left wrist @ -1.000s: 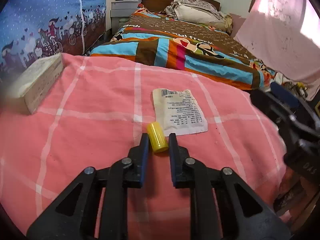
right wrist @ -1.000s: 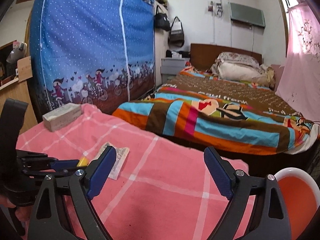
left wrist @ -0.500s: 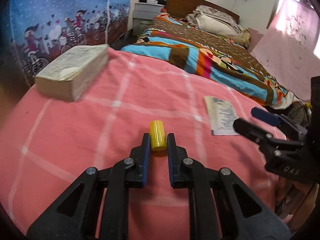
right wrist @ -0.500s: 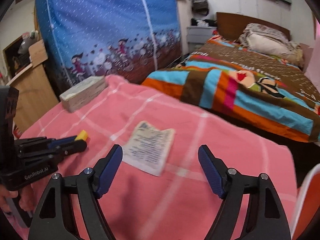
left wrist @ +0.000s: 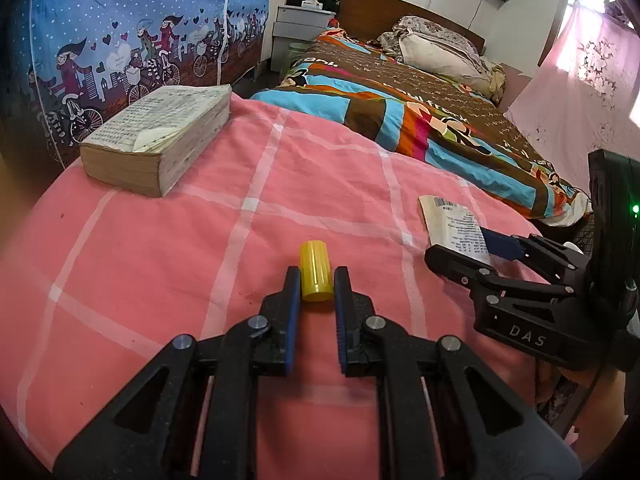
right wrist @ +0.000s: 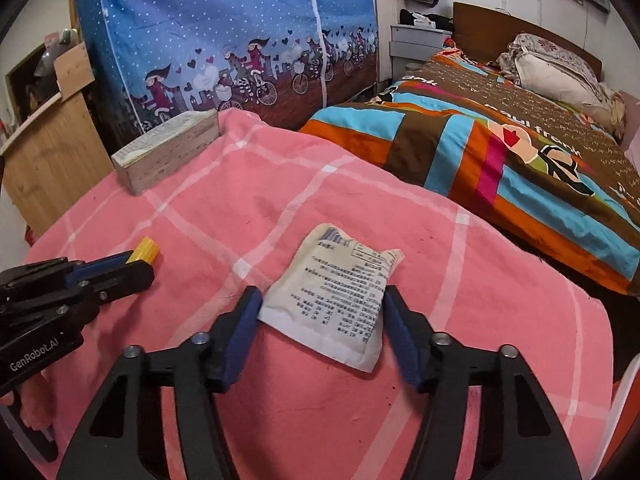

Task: Collect trash
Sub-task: 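Grasp the yellow cap with the left tool while the right tool grasps the white wrapper, then carry the yellow cap and white wrapper over the orange bucket with both tools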

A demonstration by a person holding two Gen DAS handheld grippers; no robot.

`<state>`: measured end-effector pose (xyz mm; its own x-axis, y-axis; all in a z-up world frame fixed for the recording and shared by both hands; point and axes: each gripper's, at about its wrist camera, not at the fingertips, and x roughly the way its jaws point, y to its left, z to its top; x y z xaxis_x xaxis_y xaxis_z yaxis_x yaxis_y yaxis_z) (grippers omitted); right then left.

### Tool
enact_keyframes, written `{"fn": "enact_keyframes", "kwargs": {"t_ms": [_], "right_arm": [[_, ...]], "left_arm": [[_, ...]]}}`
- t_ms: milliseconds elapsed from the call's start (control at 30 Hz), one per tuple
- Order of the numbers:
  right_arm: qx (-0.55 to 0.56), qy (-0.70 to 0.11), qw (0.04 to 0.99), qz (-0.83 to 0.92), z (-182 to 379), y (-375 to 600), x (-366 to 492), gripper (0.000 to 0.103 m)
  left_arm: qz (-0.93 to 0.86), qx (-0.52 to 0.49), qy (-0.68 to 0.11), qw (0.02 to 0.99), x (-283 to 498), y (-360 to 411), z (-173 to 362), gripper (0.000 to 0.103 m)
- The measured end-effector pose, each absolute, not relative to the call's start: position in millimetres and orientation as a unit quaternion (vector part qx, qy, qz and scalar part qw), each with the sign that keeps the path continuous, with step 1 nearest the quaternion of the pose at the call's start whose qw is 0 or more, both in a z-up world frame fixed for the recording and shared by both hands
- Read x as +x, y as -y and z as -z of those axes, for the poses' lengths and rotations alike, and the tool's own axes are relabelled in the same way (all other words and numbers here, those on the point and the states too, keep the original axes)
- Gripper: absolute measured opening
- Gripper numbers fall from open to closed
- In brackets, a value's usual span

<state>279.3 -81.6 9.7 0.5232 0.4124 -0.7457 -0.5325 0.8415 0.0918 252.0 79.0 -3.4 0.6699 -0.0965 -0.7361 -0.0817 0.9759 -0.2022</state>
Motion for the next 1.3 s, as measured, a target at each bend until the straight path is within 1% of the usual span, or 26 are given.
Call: {"fn": "enact_keyframes", "kwargs": {"t_ms": [167,267,367,467,667,900,1033,1300], "right_arm": [[-0.073,-0.393,0.875,-0.273,-12.9,84.1,273.0,0.041],[-0.058,-0.376,0.882,-0.279,-18.2,93.4,265.0,0.037],[-0.043,-0.342,0.896,-0.280,-28.3,104.5,254.1,0.036],[-0.031,-0.275,0.919,-0.281,-45.3,122.6,227.3,0.036],[-0.052,-0.163,0.952,-0.252,-77.4,149.8,179.7,0.036],[-0.051,-0.065,0.979,-0.184,-108.3,197.5,134.7,0.036],[-0.052,-0.038,0.986,-0.152,-115.2,219.7,119.5,0.037],[-0.057,-0.022,0.994,-0.090,-115.2,263.0,106.1,0.037]], "left_arm": [[0.013,-0.110,-0.394,0.912,243.6,-73.2,0.6,0.044],[0.014,-0.105,-0.384,0.917,239.2,-69.4,-2.9,0.044],[0.019,-0.101,-0.361,0.927,231.4,-63.3,-9.6,0.044],[0.024,-0.095,-0.328,0.939,221.5,-55.6,-18.7,0.044],[0.074,-0.111,-0.228,0.965,194.2,-32.5,-45.9,0.044],[0.117,-0.084,-0.124,0.982,169.5,10.6,-77.4,0.044],[0.143,-0.069,-0.084,0.984,159.5,37.9,-90.1,0.045],[0.195,-0.055,-0.047,0.978,156.2,83.5,-99.5,0.044]]}}
